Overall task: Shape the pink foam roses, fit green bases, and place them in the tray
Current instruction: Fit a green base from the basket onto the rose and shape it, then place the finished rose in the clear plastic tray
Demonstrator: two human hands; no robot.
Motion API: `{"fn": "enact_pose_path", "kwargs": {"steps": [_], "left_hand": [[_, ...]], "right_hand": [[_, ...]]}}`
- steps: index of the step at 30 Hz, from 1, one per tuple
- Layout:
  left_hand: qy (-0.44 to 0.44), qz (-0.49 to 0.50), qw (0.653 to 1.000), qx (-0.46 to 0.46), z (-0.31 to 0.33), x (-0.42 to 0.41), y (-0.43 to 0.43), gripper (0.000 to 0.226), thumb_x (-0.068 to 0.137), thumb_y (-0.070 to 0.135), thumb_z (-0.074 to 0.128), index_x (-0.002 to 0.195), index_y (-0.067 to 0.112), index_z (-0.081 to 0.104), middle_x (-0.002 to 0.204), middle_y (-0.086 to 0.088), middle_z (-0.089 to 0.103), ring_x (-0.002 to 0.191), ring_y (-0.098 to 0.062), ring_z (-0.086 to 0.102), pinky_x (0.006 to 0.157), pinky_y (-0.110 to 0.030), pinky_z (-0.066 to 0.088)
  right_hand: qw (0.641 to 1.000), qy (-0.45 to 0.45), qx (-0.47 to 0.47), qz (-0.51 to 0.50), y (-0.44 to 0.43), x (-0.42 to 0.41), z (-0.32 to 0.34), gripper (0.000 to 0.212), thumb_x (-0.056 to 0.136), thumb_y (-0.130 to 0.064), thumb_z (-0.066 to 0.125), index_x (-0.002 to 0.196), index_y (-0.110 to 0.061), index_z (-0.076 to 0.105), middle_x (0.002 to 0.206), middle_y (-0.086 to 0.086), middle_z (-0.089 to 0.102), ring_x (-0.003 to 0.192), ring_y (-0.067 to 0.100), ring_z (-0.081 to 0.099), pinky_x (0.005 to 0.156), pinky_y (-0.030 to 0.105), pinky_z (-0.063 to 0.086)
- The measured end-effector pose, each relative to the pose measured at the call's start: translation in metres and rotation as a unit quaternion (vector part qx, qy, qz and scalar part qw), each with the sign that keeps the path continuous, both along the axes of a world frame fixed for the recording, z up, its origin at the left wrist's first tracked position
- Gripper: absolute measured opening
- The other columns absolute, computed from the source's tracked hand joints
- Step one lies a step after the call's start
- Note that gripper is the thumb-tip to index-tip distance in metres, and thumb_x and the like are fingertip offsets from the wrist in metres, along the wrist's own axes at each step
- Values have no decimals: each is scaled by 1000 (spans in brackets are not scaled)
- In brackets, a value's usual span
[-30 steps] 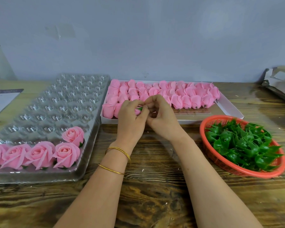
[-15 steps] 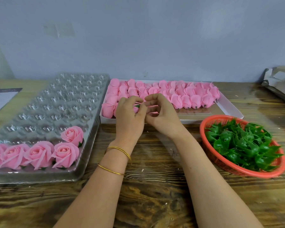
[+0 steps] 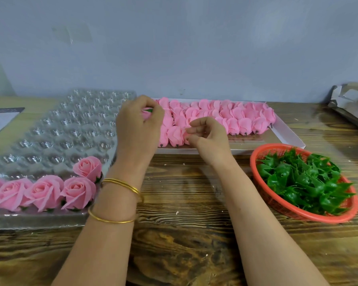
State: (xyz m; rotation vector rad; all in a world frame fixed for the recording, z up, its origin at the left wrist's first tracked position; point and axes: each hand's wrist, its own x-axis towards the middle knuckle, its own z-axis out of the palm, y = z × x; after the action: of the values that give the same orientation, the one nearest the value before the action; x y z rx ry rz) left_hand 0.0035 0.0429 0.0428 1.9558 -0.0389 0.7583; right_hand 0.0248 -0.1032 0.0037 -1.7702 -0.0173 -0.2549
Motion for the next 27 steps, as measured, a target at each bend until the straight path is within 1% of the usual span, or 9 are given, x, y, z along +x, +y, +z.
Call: {"fn": "enact_pose_path", "kwargs": {"steps": [7, 9, 11, 13, 16, 18, 22, 25, 27], "left_hand": [[47, 6, 999, 6, 17, -15, 62, 13, 80, 31, 61, 68, 34, 66, 59, 17, 61, 60, -8, 58, 65, -29, 46], [75, 21, 996, 33, 18, -16, 88, 8, 72, 41, 61, 69, 38, 67, 57, 19, 61, 61, -15, 57, 70, -35, 49], [107, 49, 991, 62, 17, -15, 117, 14, 65, 49, 60, 72, 39, 68, 56, 18, 62, 64, -25, 56, 78, -48, 53], [139, 73, 983, 93, 12, -12, 145, 22, 62, 54, 59, 75, 38, 69, 57, 13, 62, 65, -26, 56, 81, -56, 54], [190, 92, 967, 146, 0, -8, 182, 33, 59, 61, 58, 79, 37, 68, 55, 7, 62, 59, -29, 56, 71, -52, 54], [215, 101, 956, 171, -9, -6, 199, 36, 53, 64, 57, 74, 37, 66, 61, -1, 62, 56, -31, 57, 70, -54, 54], [251, 101, 937, 220, -15, -10, 209, 40, 46, 60, 58, 59, 23, 61, 58, -4, 61, 58, -28, 54, 74, -50, 52], [265, 78, 920, 277, -19, -11, 210, 25, 55, 46, 72, 58, 23, 61, 62, -7, 63, 63, -30, 59, 77, -50, 53], [273, 61, 909, 308, -23, -8, 215, 29, 67, 30, 88, 57, 24, 61, 66, -10, 66, 68, -32, 62, 78, -52, 52]], "right_hand": [[1000, 16, 3, -16, -2, -1, 2, 26, 82, 8, 61, 96, -13, 61, 92, 8, 70, 94, 22, 68, 89, 42, 57], [1000, 16, -3, -19, -3, -1, 1, 26, 82, 8, 61, 93, -16, 61, 91, 6, 69, 92, 21, 68, 89, 41, 57], [1000, 18, -3, -26, -3, -1, 1, 27, 81, 8, 60, 90, -18, 61, 89, 5, 69, 91, 21, 68, 88, 41, 57], [999, 20, 3, -31, -3, -1, 1, 28, 81, 8, 60, 87, -19, 61, 87, 5, 68, 91, 22, 68, 88, 42, 57], [999, 21, 1, -31, -3, -1, 1, 28, 81, 8, 61, 87, -19, 61, 86, 3, 68, 89, 20, 68, 87, 39, 58], [999, 20, -2, -32, -3, -1, 2, 27, 81, 8, 61, 88, -19, 61, 85, 2, 68, 90, 20, 68, 86, 37, 58], [999, 17, -2, -34, -3, -1, 3, 27, 81, 8, 61, 86, -19, 60, 84, 2, 67, 88, 21, 67, 87, 39, 57], [999, 15, -7, -35, -4, -2, 4, 27, 81, 7, 62, 86, -20, 60, 84, 2, 67, 87, 20, 67, 87, 39, 57], [999, 17, -4, -35, -4, -2, 4, 27, 81, 6, 62, 86, -20, 60, 85, 2, 67, 88, 20, 67, 87, 39, 58]]}}
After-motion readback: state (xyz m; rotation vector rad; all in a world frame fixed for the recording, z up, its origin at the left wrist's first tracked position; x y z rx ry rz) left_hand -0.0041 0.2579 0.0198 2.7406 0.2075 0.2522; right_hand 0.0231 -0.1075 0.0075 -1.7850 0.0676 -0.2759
